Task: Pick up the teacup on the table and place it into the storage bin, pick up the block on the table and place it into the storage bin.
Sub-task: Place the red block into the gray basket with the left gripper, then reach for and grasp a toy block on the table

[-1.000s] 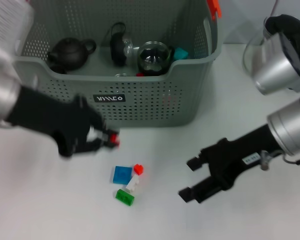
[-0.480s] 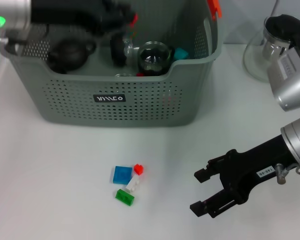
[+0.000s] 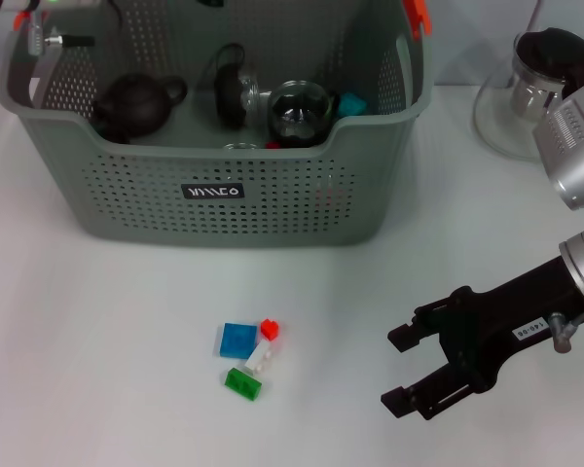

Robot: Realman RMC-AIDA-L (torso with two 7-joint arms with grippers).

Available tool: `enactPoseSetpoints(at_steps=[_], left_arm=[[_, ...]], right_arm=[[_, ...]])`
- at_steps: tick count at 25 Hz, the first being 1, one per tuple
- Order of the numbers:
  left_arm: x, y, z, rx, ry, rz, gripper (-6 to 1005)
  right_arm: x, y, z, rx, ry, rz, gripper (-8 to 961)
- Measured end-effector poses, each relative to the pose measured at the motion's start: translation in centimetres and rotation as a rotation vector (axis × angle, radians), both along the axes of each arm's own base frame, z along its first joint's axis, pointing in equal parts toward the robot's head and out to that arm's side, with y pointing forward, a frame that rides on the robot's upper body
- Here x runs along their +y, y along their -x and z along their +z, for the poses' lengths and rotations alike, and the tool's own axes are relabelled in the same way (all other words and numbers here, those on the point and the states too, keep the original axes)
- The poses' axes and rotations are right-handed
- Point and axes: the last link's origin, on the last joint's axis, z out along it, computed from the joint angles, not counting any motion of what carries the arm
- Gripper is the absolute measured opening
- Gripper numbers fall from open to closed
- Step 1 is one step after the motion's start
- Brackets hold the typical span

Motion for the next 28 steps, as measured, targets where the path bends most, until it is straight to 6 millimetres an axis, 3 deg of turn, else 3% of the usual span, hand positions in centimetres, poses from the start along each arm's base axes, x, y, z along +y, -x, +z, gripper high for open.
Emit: enactPoseSetpoints(at_steps=[9,11,13,20,28], left_arm=[[0.3,-0.5,0.6,-0.013,-0.026,0.015,326],[-0.2,-0.8,1.1,-0.008,-0.010,-0.003,405],[-1.1,-1.2,1.6,0.004,0.021,-0.039,484],[-7.3,-1.8,2.7,0.132,0.146,-0.258,790],[-12.5,-0.2,2.5,0.133,0.311,-0.398,918]], right_arm=[[0.1,0.1,0.1,-0.001,-0.002,0.005,929],[0.2,0.1,0.1,-0.001,-0.004,0.008,928],[0.2,0.2,0.0,-0.001,-0.005,0.010,928],[0.8,0.3,0.3,0.014,-0.025,-0.013,929],[1.0,-0.1,0.0,0.031,-0.033,-0.054,929]])
